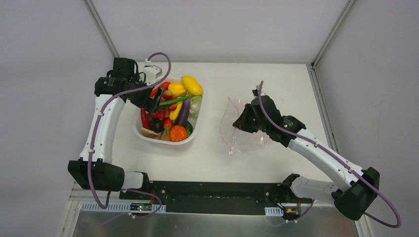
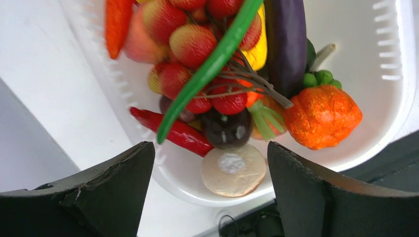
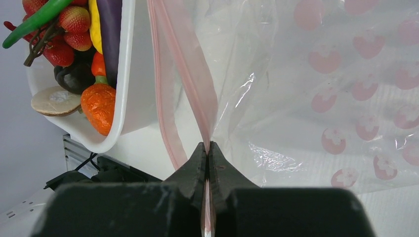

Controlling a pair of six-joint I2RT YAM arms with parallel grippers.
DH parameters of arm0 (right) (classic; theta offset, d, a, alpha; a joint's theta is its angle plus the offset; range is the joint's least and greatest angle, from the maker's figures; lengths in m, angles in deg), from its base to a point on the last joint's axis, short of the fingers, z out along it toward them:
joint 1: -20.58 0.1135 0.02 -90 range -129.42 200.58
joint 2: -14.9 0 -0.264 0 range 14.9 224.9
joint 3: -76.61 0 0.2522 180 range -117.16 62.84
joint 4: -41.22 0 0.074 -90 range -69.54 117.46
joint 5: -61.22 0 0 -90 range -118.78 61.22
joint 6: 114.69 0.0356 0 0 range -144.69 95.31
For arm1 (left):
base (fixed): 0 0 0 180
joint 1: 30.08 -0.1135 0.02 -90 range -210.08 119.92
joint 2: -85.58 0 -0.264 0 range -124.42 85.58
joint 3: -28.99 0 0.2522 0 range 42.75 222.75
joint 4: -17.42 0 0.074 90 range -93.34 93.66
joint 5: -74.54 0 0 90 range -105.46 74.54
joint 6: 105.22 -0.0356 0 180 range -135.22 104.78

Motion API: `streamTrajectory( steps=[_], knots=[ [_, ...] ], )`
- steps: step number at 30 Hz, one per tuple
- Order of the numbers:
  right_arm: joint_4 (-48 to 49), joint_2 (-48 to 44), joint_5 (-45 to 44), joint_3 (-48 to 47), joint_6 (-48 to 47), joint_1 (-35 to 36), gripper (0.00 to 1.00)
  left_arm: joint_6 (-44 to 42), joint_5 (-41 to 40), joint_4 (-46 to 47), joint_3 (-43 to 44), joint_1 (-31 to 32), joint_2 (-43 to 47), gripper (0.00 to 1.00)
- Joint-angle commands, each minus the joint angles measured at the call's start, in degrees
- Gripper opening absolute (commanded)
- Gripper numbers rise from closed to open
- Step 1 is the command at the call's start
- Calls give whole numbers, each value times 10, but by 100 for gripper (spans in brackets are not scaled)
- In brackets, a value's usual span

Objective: Place the food in the zip-top bag and seal the zipper
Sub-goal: Pick up the fake vegetable from the bin.

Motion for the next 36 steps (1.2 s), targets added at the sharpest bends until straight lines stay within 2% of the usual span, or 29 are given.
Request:
streamTrajectory(
  steps=[1, 5, 11, 17, 21, 24, 30, 34, 36],
  knots=[
    [17, 2, 14, 3, -6, -2, 0, -68, 14, 0, 53, -12, -5, 87],
    [18, 7, 19, 2, -6, -2, 0, -116, 13, -29, 62, -13, -28, 86],
    [17, 6, 17, -3, -9, -2, 0, -136, 18, -49, 60, -16, -55, 83],
    [6, 2, 12, -10, -13, -2, 0, -148, 19, -97, 113, -22, -111, 72],
    [3, -4, 11, -8, -12, -2, 0, -150, 20, -109, 130, -24, -135, 70],
    [2, -8, 8, -6, -11, -2, 0, -152, 13, -122, 141, -24, -155, 61],
    [0, -8, 6, -4, -11, -2, 0, -158, 31, -126, 134, -24, -157, 59],
    [0, -6, 7, -3, -11, -2, 0, -163, 13, -124, 125, -24, -159, 56],
    [0, -6, 7, -3, -11, -2, 0, -161, 8, -124, 123, -25, -163, 52]
  ],
)
